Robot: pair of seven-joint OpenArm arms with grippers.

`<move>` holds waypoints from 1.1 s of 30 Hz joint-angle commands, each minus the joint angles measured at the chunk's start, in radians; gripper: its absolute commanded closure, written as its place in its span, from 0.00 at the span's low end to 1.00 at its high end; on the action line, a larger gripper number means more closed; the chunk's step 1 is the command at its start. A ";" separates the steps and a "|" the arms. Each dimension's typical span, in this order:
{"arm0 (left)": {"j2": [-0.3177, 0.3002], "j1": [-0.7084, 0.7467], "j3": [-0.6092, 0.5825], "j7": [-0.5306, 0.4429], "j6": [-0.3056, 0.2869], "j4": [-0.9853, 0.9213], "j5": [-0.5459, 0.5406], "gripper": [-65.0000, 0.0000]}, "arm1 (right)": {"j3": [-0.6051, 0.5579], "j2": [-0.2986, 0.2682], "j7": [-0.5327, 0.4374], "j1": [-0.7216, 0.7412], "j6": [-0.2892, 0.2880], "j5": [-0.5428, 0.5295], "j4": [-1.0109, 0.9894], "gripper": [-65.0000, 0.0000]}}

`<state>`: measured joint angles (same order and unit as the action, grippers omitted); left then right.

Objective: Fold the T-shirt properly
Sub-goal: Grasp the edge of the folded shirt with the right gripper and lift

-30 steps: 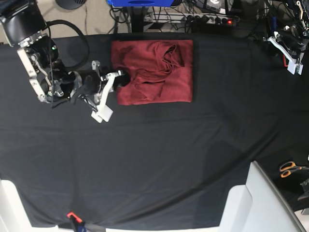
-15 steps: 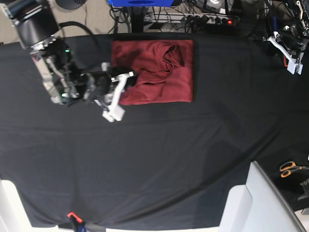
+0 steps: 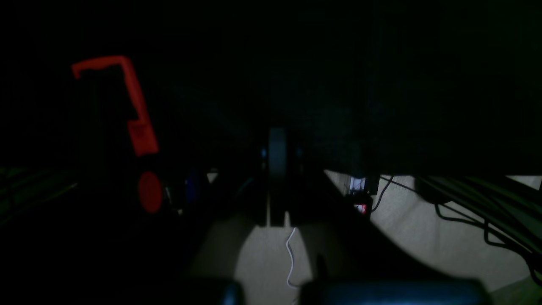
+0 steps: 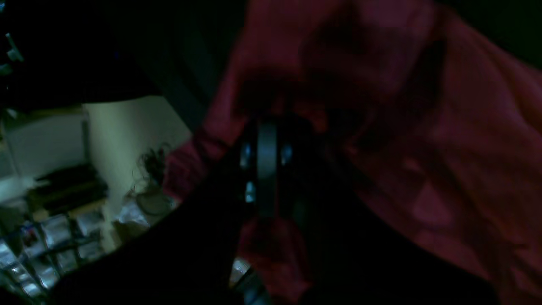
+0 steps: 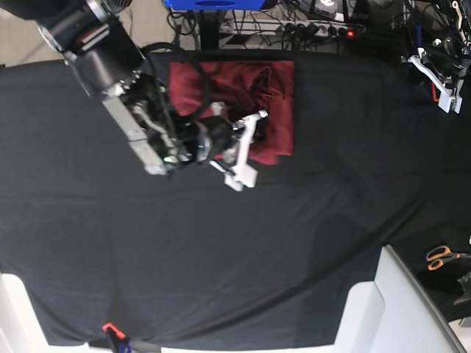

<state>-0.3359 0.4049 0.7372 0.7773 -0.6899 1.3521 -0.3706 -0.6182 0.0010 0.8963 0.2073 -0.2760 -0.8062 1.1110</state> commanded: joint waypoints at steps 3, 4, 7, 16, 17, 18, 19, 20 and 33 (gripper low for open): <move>-0.021 0.009 0.009 -0.009 -0.008 0.013 -0.011 1.00 | -0.062 0.050 -0.027 0.060 -0.007 -0.017 -0.024 0.98; -0.021 0.009 0.009 -0.009 -0.008 0.013 -0.011 1.00 | -0.081 0.064 -0.027 0.070 -0.007 -0.017 -0.029 0.98; -0.021 0.009 0.009 -0.009 -0.008 0.011 -0.011 1.00 | -0.104 0.080 0.005 0.074 -0.004 -0.022 -0.007 0.98; -0.021 0.009 0.009 -0.009 -0.008 0.011 -0.011 1.00 | 0.044 -0.094 0.177 -0.042 -0.002 -0.017 0.329 0.98; -0.021 0.009 0.009 -0.009 -0.008 0.011 -0.011 1.00 | 0.045 -0.108 0.179 -0.056 -0.002 -0.017 0.334 0.98; -0.021 0.006 0.008 -0.009 -0.008 0.011 -0.011 1.00 | 0.044 -0.123 0.171 -0.070 -0.002 -0.017 0.334 0.98; -0.021 0.004 0.006 -0.009 -0.008 0.011 -0.011 1.00 | 0.042 -0.132 0.159 -0.085 -0.002 -0.015 0.334 0.98; -0.021 0.002 0.005 -0.009 -0.008 0.014 -0.011 1.00 | 0.042 -0.135 0.148 -0.099 -0.002 -0.015 0.332 0.98; -0.021 0.006 0.006 -0.006 -0.008 0.020 -0.011 1.00 | -0.133 -0.123 0.054 -0.096 -0.002 -0.014 0.257 0.98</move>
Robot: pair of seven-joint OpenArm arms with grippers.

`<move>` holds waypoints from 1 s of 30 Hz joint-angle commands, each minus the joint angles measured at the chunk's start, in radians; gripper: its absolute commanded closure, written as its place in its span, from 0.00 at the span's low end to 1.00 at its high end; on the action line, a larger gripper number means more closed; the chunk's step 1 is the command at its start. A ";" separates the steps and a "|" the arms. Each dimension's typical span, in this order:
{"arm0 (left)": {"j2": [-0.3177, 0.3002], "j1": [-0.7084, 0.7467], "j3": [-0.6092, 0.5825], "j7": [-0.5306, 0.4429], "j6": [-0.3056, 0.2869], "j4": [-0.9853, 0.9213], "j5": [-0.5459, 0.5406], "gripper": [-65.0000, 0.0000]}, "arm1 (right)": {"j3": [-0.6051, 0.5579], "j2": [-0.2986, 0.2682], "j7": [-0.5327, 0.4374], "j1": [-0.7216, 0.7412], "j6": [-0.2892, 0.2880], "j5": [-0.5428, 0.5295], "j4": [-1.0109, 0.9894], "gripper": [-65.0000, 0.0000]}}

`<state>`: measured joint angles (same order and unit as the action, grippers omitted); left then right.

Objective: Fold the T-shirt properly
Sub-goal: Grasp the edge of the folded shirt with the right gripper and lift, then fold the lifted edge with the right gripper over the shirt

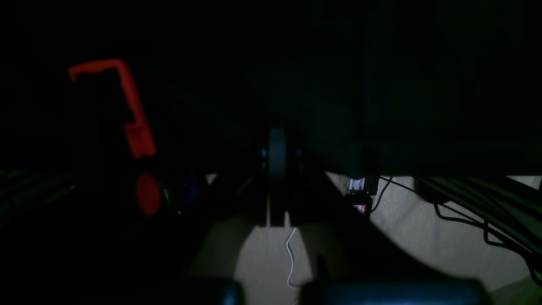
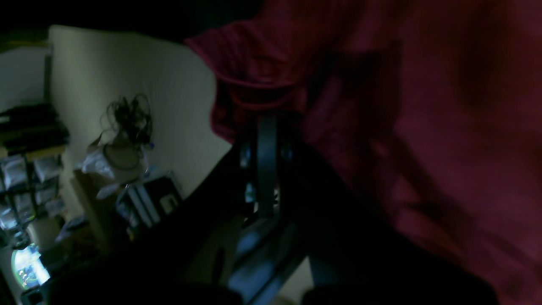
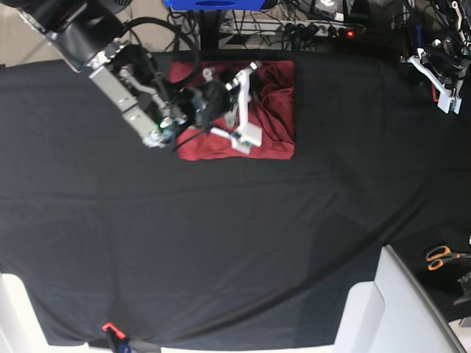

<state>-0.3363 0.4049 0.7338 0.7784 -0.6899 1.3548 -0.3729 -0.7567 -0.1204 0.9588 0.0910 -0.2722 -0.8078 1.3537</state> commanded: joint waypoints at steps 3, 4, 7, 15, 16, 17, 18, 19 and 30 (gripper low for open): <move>-0.020 0.009 0.011 -0.009 -0.008 0.015 -0.008 1.00 | -0.047 0.001 -0.027 0.037 -0.006 -0.012 -0.029 0.98; -0.020 0.009 0.011 -0.009 -0.008 0.016 -0.008 1.00 | -0.068 0.003 -0.028 0.046 -0.006 -0.012 -0.033 0.98; -0.034 0.009 0.011 -0.009 -0.008 0.016 -0.008 1.00 | -0.136 0.005 -0.028 0.079 -0.006 -0.012 -0.033 0.98; -0.051 0.002 0.008 -0.009 -0.008 0.016 -0.008 1.00 | -0.307 0.046 -0.022 0.164 -0.005 -0.012 -0.105 0.98; -0.051 0.001 0.008 -0.009 -0.008 0.016 -0.008 1.00 | -0.337 0.057 -0.021 0.178 -0.005 -0.012 -0.113 0.98; -0.053 0.001 0.010 -0.009 -0.008 0.016 -0.008 1.00 | -0.376 0.066 -0.021 0.192 -0.005 -0.012 -0.124 0.98; -0.059 0.001 0.008 -0.009 -0.008 0.016 -0.008 1.00 | -0.419 0.072 -0.014 0.204 -0.005 -0.012 -0.130 0.98; -0.065 0.001 0.007 -0.009 -0.008 0.016 -0.008 1.00 | -0.446 0.081 -0.005 0.214 -0.005 -0.012 -0.128 0.98; -0.063 -0.016 0.005 -0.006 -0.008 0.007 -0.008 1.00 | -0.398 0.054 0.022 0.212 0.136 -0.022 0.063 0.98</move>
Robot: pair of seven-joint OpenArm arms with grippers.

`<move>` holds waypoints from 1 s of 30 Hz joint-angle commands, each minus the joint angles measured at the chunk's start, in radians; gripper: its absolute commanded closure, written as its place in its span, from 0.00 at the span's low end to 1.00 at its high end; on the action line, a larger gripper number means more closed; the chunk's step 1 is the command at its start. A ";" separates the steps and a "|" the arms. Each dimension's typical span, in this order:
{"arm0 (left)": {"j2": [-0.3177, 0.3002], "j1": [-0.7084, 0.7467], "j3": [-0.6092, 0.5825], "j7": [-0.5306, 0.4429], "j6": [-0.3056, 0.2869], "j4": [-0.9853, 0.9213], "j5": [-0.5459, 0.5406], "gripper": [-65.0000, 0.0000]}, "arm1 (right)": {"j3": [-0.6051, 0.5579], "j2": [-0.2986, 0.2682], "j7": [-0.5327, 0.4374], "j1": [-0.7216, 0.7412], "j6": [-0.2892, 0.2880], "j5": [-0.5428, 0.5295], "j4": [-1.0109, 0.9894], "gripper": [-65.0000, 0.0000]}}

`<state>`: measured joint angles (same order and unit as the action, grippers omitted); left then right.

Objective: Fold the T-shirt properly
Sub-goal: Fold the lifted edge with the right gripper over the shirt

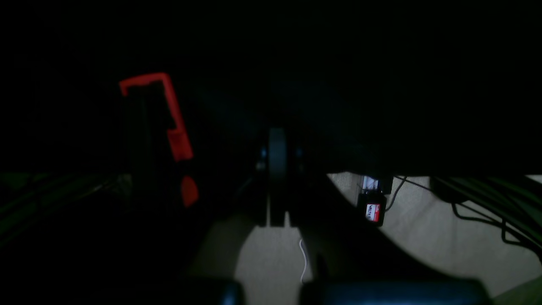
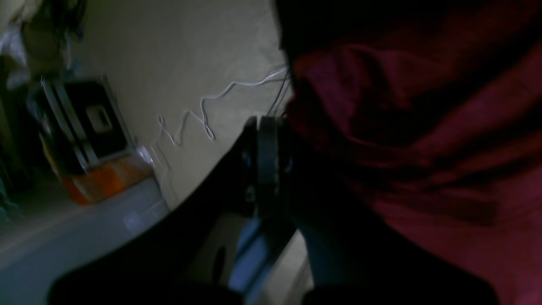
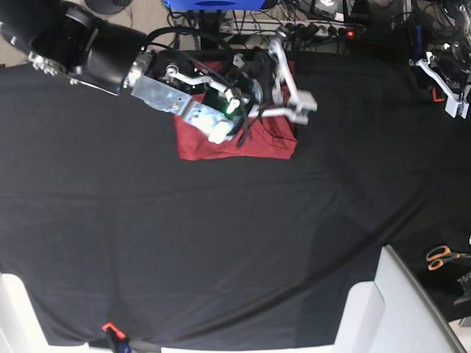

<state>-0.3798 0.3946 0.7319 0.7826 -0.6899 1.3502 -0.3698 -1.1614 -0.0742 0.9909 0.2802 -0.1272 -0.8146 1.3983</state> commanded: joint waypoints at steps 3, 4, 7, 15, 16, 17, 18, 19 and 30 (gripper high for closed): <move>-0.020 -0.007 0.007 -0.010 -0.008 0.010 -0.011 1.00 | 0.099 -0.009 -0.010 0.001 0.028 -0.010 0.039 0.98; -0.020 -0.007 0.007 -0.009 -0.008 0.010 -0.011 1.00 | 0.128 -0.017 -0.013 0.001 0.030 -0.010 0.037 0.98; -0.021 -0.007 0.007 -0.009 -0.008 0.012 -0.011 1.00 | 0.176 -0.043 -0.011 -0.003 0.030 -0.007 0.036 0.98; -0.021 -0.006 0.007 -0.009 -0.008 0.013 0.007 1.00 | 0.182 -0.065 -0.014 -0.028 0.030 -0.009 0.037 0.98; -0.021 -0.007 0.007 -0.009 -0.008 0.015 0.030 1.00 | 0.182 -0.065 -0.017 -0.034 0.030 -0.009 0.036 0.98; -0.017 -0.009 0.007 -0.009 -0.008 0.015 0.055 1.00 | 0.182 -0.065 -0.017 -0.037 0.030 -0.009 0.034 0.98; -0.015 -0.009 0.007 -0.010 -0.008 0.018 0.074 1.00 | 0.182 -0.065 -0.017 -0.045 0.027 -0.009 0.026 0.98; -0.014 -0.009 0.007 -0.012 -0.008 0.019 0.087 1.00 | 0.182 -0.065 -0.017 -0.049 0.027 -0.009 0.019 0.98; -0.012 -0.009 0.007 -0.012 -0.008 0.022 0.094 1.00 | 0.173 0.007 -0.059 -0.040 0.021 -0.007 -0.078 0.98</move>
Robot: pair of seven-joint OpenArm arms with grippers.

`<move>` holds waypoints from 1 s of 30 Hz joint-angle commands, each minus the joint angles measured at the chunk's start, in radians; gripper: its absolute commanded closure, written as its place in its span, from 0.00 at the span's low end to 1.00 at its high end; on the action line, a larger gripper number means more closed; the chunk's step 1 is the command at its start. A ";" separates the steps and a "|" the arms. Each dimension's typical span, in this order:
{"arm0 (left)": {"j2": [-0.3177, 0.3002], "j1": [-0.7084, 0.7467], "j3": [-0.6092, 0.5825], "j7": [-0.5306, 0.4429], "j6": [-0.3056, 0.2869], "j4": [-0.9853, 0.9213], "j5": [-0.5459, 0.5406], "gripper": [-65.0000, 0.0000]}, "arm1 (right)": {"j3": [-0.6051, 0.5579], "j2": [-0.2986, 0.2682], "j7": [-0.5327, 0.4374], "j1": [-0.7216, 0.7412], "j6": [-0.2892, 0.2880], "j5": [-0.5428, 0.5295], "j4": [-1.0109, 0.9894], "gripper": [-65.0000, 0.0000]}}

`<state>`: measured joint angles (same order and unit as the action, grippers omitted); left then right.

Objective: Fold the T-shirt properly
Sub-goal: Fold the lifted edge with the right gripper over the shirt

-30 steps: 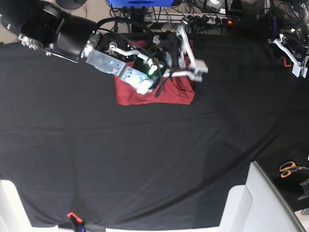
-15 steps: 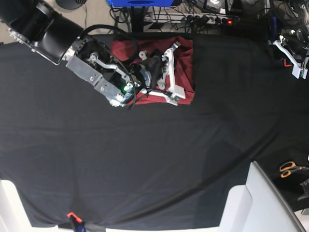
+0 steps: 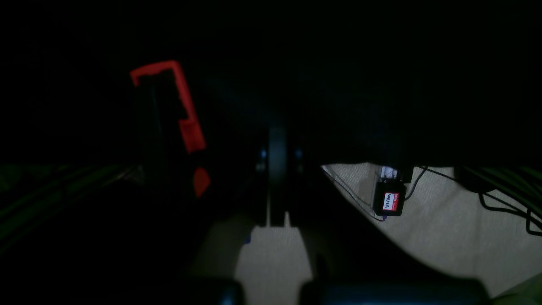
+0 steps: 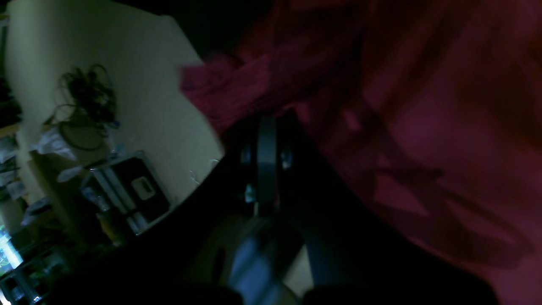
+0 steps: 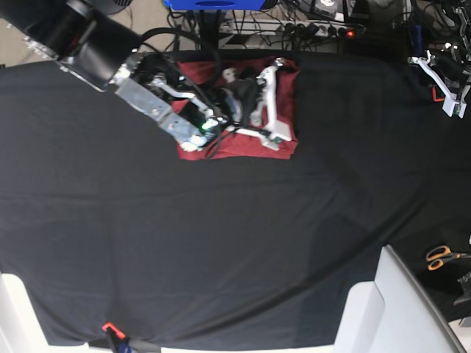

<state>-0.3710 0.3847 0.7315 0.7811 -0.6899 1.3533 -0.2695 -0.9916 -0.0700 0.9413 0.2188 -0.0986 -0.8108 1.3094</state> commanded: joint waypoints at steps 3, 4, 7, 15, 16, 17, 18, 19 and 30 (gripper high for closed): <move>-0.021 0.001 0.007 -0.010 -0.008 0.018 -0.006 1.00 | -0.002 0.020 -0.011 0.029 -0.008 -0.009 -0.009 0.98; -0.021 0.001 0.007 -0.010 -0.008 0.018 -0.006 1.00 | -0.005 0.023 -0.011 0.037 -0.008 -0.009 -0.009 0.98; -0.021 0.001 0.007 -0.012 -0.008 0.018 -0.006 1.00 | -0.005 0.026 -0.011 0.049 -0.008 -0.009 -0.011 0.98; -0.020 0.000 0.007 -0.012 -0.008 0.019 -0.006 1.00 | -0.006 0.100 -0.069 0.106 -0.008 -0.009 -0.149 0.98; -0.020 0.000 0.007 -0.010 -0.008 0.019 -0.006 1.00 | -0.006 0.101 -0.083 0.121 -0.008 -0.009 -0.158 0.98; -0.020 0.000 0.007 -0.010 -0.008 0.019 -0.006 1.00 | -0.006 0.103 -0.089 0.130 -0.008 -0.009 -0.164 0.98; -0.020 0.000 0.007 -0.010 -0.008 0.019 -0.006 1.00 | -0.006 0.103 -0.087 0.141 -0.008 -0.009 -0.164 0.98; -0.020 0.000 0.007 -0.010 -0.008 0.019 -0.006 1.00 | -0.006 0.103 -0.086 0.147 -0.008 -0.009 -0.162 0.98; -0.020 0.001 0.007 -0.009 -0.008 0.019 -0.006 1.00 | 0.004 0.078 -0.005 0.166 0.000 -0.011 -0.066 0.98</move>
<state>-0.3691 0.3847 0.7315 0.7815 -0.6899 1.3548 -0.2691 -0.9939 0.0025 0.9428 0.3626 -0.0956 -0.8120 1.2320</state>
